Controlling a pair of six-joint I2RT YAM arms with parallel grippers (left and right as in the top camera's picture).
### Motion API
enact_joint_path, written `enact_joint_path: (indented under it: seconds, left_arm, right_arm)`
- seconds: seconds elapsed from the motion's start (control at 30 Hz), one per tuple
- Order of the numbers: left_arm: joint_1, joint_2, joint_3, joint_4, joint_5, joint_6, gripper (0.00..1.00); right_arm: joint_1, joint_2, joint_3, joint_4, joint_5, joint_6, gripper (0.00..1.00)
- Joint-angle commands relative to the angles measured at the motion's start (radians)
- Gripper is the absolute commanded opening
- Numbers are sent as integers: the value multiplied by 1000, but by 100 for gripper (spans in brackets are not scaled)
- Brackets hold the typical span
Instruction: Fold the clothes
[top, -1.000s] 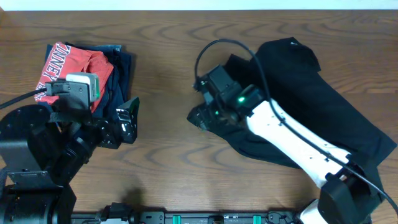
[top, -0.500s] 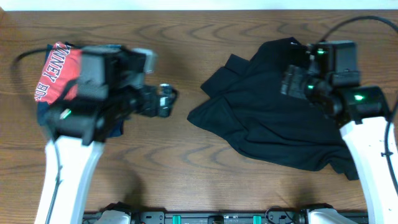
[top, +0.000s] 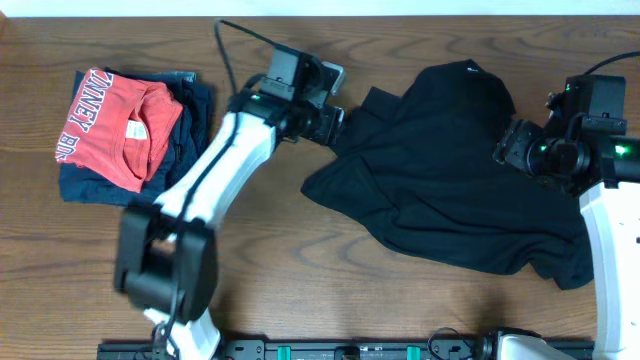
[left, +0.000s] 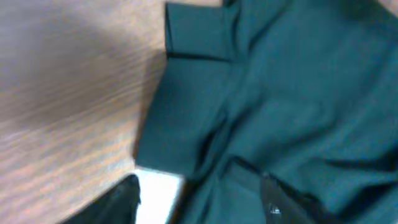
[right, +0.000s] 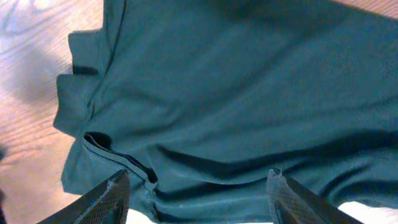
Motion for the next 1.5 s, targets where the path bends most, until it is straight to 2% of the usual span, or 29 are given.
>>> enact_joint_path:
  seconds: [0.0,0.03,0.1,0.37,0.5,0.57,0.6,0.67,0.7,0.73,0.77,0.93,1.0,1.1,1.23,1.3,1.47]
  left_arm:
    - [-2,92,-2,77,6,4,72]
    - [-2,120,-2,108,6,4,78]
    - [-2,168,-2,160,6,4,84]
    - [-2,280,-2,263,6,5,84]
    - [-2,302,-2,256,6,5,77]
    - [-1,309,-2,240,-4,8,61]
    - [-1,311,-2,226,-16,9,47]
    - [1,311,-2,201,-47,9,34]
    - [5,310,-1,182,-80,9,25]
    - [9,308,-1,163,-119,8,11]
    - [18,306,-1,137,-171,8,6]
    - [98,270,2,34,-399,3,6]
    - [153,241,3,-5,-439,-19,6]
    - [220,202,3,-47,-432,-69,6]
    - [299,142,3,-84,-310,-75,6]
    - [320,114,3,-92,-260,-74,7]
    - [327,30,3,-134,-243,-74,31]
  right_arm:
    - [-14,6,0,-5,-4,-31,69]
    - [-14,6,0,-6,-4,-31,69]
    - [-14,6,0,-10,-4,-38,70]
    - [-14,6,-2,-47,21,-47,71]
    - [-14,7,-20,-41,42,-45,71]
    - [-14,7,-41,-31,58,-45,71]
    - [-14,7,-61,-16,68,-45,71]
    - [-14,7,-93,7,83,-44,71]
    - [-14,7,-111,21,91,-44,71]
    - [-15,7,-135,40,100,-43,71]
    - [-15,7,-155,56,112,-35,71]
    - [-34,7,-274,161,209,44,68]
    - [-55,7,-327,221,214,46,68]
    - [-87,7,-383,281,220,45,72]
    - [-164,22,-447,370,217,44,81]
    - [-203,38,-469,411,213,24,81]
    - [-290,115,-485,504,214,8,82]
